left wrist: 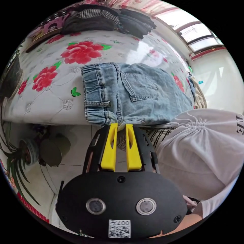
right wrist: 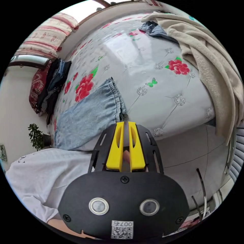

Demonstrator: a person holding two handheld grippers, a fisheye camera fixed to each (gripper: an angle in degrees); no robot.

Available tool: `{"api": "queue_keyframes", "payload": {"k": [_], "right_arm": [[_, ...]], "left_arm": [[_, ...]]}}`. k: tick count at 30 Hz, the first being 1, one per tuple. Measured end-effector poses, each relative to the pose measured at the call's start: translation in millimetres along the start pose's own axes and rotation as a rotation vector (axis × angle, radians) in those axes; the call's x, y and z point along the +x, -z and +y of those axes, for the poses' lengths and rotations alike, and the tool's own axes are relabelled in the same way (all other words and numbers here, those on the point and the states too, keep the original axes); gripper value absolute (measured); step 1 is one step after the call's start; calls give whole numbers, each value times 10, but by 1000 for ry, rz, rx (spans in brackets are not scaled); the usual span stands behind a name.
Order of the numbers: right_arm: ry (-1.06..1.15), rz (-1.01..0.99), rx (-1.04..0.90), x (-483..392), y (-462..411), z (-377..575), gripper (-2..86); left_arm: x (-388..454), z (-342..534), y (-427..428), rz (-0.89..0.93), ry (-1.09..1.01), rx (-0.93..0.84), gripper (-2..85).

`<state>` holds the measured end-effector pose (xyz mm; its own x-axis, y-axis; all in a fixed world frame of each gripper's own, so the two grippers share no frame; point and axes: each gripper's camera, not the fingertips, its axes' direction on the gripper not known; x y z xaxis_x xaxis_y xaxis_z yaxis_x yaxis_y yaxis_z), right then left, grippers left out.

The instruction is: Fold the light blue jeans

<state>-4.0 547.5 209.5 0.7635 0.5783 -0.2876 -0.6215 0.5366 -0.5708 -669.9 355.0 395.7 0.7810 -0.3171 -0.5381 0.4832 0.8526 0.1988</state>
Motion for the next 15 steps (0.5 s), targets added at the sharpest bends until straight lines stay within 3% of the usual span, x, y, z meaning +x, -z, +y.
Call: {"api": "queue_keyframes", "payload": {"k": [7, 15], "right_arm": [[-195, -359, 144, 361, -269, 432, 56], [-312, -410, 152, 193, -856, 236, 25]], "left_arm": [[-103, 288, 573, 58, 161, 321, 61], [285, -548, -322, 81, 96, 200, 77]]}}
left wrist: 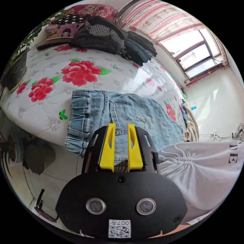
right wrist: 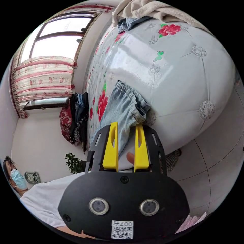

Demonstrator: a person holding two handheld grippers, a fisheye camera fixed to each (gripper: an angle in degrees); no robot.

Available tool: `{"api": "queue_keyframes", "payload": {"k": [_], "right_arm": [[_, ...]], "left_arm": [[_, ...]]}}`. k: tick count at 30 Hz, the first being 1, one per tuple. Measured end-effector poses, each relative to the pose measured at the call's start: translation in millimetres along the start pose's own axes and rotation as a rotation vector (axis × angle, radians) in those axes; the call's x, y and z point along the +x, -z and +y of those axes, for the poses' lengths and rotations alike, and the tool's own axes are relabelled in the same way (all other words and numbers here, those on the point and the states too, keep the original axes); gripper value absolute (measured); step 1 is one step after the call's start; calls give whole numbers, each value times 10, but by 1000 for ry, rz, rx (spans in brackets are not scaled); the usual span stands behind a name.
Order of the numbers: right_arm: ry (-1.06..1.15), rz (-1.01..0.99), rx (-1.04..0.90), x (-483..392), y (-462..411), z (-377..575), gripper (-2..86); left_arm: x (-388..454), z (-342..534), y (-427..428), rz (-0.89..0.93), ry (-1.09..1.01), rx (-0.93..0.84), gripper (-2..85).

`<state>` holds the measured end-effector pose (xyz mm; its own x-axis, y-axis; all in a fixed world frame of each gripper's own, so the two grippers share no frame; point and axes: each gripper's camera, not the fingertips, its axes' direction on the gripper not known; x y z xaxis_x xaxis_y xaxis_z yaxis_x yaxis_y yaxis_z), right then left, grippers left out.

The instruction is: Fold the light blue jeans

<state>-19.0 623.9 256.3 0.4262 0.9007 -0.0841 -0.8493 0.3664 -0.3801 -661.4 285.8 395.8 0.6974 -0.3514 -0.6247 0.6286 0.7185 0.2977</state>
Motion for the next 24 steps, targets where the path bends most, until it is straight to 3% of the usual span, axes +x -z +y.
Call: {"api": "queue_keyframes", "payload": {"k": [2, 4, 8, 12, 17, 24], "right_arm": [[-24, 17, 6, -41, -64, -63, 12], [28, 74, 39, -237, -20, -153, 4], [182, 226, 148, -589, 173, -260, 3], [-2, 257, 127, -294, 224, -418, 10], [-57, 221, 257, -147, 435, -240, 11], [-135, 250, 158, -134, 213, -452, 1]], "left_arm": [[26, -36, -541, -47, 88, -87, 76], [183, -42, -613, -168, 96, -14, 49], [502, -362, -947, -72, 20, -61, 40], [590, -514, -1061, -60, 32, -88, 37], [362, -266, -714, 32, 101, -4, 5], [193, -109, -606, 33, 166, 25, -9]]}}
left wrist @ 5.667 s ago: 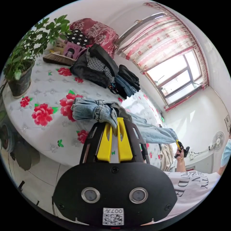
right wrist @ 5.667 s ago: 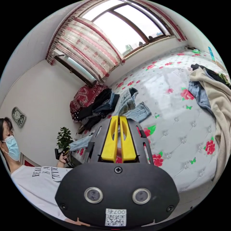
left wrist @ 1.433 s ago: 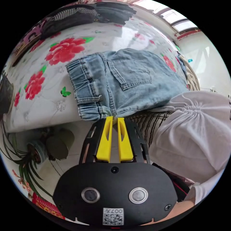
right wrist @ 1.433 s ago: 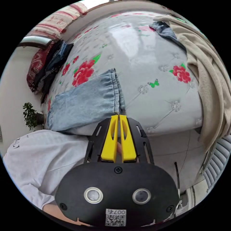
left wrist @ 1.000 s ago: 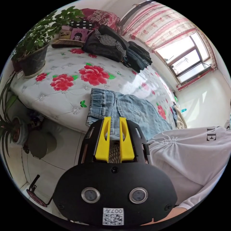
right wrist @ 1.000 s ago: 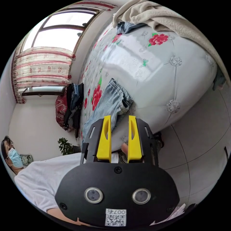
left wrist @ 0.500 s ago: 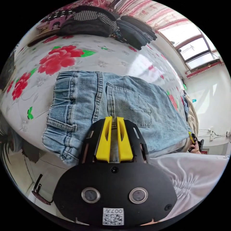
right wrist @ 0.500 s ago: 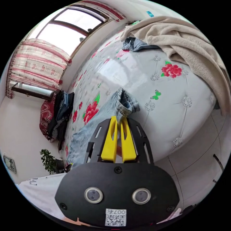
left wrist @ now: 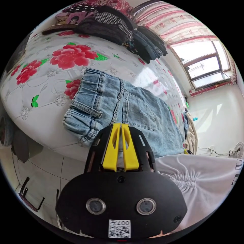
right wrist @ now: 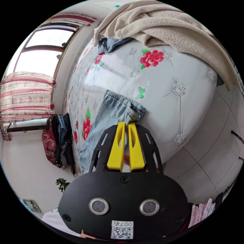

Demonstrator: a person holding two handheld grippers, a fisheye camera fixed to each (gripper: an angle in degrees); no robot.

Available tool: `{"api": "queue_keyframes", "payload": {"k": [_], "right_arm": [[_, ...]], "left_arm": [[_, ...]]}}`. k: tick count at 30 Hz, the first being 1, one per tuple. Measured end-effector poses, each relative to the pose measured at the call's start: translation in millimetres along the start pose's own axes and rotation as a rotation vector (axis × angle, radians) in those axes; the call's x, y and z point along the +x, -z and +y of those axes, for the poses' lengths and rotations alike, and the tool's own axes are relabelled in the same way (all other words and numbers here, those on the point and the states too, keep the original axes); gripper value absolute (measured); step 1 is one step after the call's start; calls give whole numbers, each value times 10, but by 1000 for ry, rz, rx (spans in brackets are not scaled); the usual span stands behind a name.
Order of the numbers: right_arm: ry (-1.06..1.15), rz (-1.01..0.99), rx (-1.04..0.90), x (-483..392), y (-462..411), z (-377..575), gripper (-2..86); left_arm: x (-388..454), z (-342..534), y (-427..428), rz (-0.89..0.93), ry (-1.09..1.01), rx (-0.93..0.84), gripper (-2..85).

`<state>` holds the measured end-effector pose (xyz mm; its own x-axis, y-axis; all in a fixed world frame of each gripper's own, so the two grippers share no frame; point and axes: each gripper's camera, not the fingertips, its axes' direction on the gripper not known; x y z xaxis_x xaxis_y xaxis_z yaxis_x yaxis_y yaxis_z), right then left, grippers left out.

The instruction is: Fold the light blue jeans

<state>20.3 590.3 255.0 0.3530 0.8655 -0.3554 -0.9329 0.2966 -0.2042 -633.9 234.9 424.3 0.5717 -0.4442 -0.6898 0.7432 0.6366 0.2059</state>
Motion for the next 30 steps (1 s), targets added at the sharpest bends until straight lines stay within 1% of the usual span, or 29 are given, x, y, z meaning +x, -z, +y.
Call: {"api": "queue_keyframes", "payload": {"k": [2, 5, 7, 9, 11, 14, 16, 18, 22, 25, 28, 30], "right_arm": [[35, 30, -6, -207, 64, -26, -1], [244, -58, 18, -812, 380, -11, -3], [507, -225, 126, -1310, 795, 108, -3], [619, -239, 195, -1480, 1004, 176, -3], [599, -215, 206, -1368, 990, 111, -3], [362, -188, 127, -682, 562, -126, -3], [145, -171, 40, -20, 161, -228, -2], [47, -153, 17, 306, 18, -189, -1], [31, -274, 47, 513, 102, -56, 6], [14, -242, 56, 542, 231, 0, 26], [-22, -263, 113, 630, 406, 93, 57], [-45, -311, 110, 692, 404, 141, 73]], "left_arm": [[-11, -47, -36, -22, 28, -8, -10], [23, -77, -60, -57, 13, -17, -10], [15, -77, -56, -59, 13, -13, -10], [-15, -75, -43, -48, 25, -5, -10], [-48, -83, -34, -30, 41, -1, -10], [-67, -94, -19, -27, 40, 3, -10], [-89, -102, -1, -18, 42, -1, -10], [-116, -118, 28, -11, 47, -9, -10], [-161, -154, 107, -4, 69, -19, -10], [-167, -157, 209, 14, 81, -6, -10], [-206, -108, 400, 74, 106, 54, -9], [-275, -55, 534, 124, 137, 109, -7]]}}
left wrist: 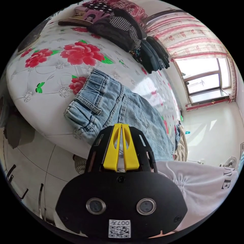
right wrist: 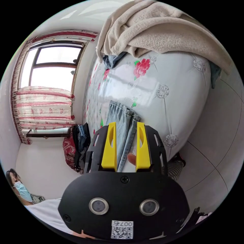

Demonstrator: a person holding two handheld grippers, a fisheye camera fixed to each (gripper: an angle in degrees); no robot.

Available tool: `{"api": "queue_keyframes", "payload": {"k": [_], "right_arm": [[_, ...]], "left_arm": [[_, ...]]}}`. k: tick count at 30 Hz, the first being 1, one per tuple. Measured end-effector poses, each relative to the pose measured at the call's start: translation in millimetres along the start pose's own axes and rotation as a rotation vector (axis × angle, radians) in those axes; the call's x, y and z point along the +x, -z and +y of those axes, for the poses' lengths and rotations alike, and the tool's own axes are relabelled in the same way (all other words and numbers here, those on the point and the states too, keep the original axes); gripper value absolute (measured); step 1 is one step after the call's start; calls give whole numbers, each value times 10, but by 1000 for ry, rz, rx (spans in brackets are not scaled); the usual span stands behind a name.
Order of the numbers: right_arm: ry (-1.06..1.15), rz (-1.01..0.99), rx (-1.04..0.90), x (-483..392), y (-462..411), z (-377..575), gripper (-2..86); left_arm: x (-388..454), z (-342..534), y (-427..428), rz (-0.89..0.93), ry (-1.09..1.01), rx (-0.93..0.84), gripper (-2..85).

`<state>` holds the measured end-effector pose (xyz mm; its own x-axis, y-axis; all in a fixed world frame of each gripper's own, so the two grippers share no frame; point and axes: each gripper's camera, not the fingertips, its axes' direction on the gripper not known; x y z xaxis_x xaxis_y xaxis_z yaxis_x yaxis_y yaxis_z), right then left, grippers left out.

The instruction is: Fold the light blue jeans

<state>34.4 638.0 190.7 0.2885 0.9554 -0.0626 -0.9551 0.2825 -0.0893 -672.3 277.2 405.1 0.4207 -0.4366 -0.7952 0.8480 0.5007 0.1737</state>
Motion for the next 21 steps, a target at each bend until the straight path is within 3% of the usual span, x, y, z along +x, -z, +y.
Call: {"api": "queue_keyframes", "payload": {"k": [7, 15, 17, 21], "right_arm": [[-40, -76, 21, -36, -339, 77, 89], [-87, 74, -7, -383, -625, -35, 31], [-28, 66, -2, -623, -660, -38, 17], [437, 50, -104, -1909, -926, 179, 3]], "left_arm": [[-376, 67, 443, 67, 154, 148, 26], [-547, 45, 660, 43, 185, 182, 45], [-677, 75, 715, 65, 229, 201, 53], [-874, 106, 843, 108, 324, 266, 67]]}}
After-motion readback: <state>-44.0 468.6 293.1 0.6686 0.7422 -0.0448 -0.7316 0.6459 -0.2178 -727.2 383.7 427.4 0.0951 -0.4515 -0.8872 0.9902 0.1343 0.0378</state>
